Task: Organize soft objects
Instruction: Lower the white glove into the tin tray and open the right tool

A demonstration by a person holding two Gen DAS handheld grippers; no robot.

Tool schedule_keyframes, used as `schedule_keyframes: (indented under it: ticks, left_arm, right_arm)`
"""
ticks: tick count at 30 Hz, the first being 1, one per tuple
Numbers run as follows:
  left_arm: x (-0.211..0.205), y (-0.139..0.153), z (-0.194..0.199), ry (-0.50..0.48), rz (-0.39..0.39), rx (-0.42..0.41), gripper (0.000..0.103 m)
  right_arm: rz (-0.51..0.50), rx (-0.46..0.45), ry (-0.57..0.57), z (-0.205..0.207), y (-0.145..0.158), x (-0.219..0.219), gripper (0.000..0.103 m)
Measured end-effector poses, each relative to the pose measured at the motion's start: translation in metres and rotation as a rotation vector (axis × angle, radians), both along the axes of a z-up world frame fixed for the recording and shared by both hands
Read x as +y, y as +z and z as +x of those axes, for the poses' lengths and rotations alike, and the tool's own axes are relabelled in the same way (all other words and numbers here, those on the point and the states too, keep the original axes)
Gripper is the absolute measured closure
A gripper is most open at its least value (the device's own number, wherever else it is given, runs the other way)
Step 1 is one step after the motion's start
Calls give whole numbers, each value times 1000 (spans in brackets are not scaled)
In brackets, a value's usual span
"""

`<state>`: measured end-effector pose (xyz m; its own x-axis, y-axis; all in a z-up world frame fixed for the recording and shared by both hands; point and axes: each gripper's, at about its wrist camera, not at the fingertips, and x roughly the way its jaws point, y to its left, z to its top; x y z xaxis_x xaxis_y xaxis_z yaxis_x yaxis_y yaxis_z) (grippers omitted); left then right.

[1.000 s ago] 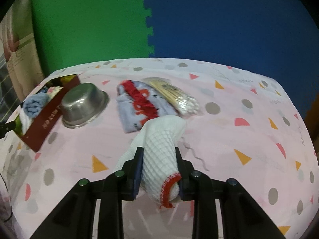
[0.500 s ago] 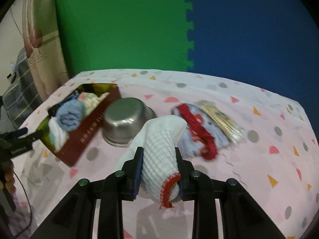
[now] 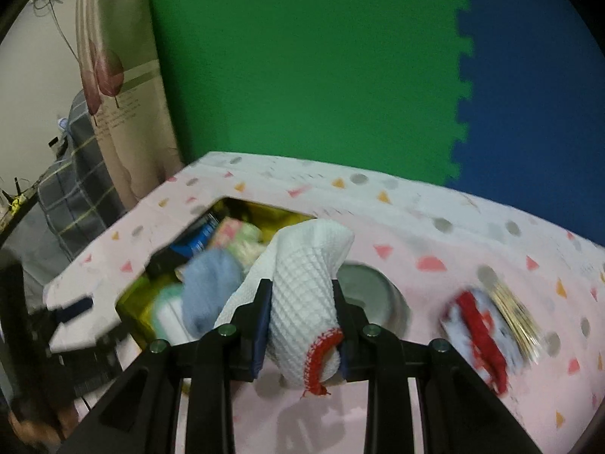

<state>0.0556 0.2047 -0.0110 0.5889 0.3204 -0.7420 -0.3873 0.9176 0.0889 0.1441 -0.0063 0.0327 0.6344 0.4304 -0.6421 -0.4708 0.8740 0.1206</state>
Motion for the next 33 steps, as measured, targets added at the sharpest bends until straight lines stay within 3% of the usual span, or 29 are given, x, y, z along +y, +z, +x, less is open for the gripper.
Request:
schedule_keyframes:
  ticks: [14, 19, 22, 28, 33]
  left_arm:
    - [14, -3, 1, 47, -13, 1, 27]
    - [11, -4, 2, 32, -10, 5, 26]
    - [11, -4, 2, 29, -15, 5, 26]
    - [11, -5, 3, 24, -34, 10, 26]
    - [9, -5, 3, 17, -33, 7, 26]
  right_arm:
    - [-87, 68, 45, 62, -27, 85, 72]
    - [-66, 111, 26, 70, -40, 93, 69]
    - [-69, 120, 25, 71, -43, 94, 60]
    - [-59, 102, 39, 61, -34, 87, 53]
    - [-45, 72, 49, 50, -21, 80, 52]
